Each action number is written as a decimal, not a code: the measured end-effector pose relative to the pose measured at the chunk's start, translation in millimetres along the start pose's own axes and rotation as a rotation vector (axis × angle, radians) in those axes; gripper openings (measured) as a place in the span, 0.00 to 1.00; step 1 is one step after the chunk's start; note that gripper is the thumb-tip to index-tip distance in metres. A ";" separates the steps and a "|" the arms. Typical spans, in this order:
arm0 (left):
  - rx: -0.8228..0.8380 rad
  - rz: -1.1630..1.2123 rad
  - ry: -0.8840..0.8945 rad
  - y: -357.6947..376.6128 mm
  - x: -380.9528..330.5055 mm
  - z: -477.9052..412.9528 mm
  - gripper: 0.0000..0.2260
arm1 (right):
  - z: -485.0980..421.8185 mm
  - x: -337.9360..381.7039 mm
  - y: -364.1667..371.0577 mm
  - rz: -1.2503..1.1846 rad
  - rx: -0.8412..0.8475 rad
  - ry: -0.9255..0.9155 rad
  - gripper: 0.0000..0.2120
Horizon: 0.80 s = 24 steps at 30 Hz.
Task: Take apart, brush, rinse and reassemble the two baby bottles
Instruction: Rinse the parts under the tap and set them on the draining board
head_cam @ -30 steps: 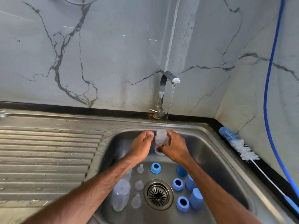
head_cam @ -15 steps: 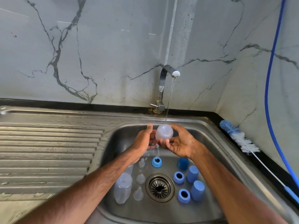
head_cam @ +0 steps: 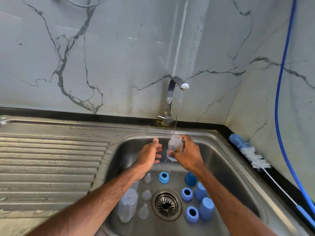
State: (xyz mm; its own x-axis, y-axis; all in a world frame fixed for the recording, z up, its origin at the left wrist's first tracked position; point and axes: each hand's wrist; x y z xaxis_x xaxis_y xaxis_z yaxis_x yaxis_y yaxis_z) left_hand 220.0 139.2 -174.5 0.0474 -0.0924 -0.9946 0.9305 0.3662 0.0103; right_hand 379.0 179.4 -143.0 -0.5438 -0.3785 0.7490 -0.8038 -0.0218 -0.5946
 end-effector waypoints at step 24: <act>0.060 0.174 0.107 1.5 -7.8 9.6 0.20 | -8.5 11.4 -2.5 -1.078 0.446 0.850 0.29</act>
State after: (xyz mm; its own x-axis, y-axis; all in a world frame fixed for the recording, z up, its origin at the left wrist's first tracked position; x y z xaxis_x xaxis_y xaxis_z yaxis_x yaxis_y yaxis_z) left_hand 224.5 131.6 -165.7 0.1737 0.0680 -0.9825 0.9315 0.3123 0.1863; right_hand 372.7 183.0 -130.5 0.1635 0.6599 0.7333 -0.8533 -0.2784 0.4408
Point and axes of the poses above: each hand's wrist, its own z-axis away from the middle knuckle, its own y-axis out of the palm, x = y × z, and after that the axes turned 3 degrees about -x, right-handed
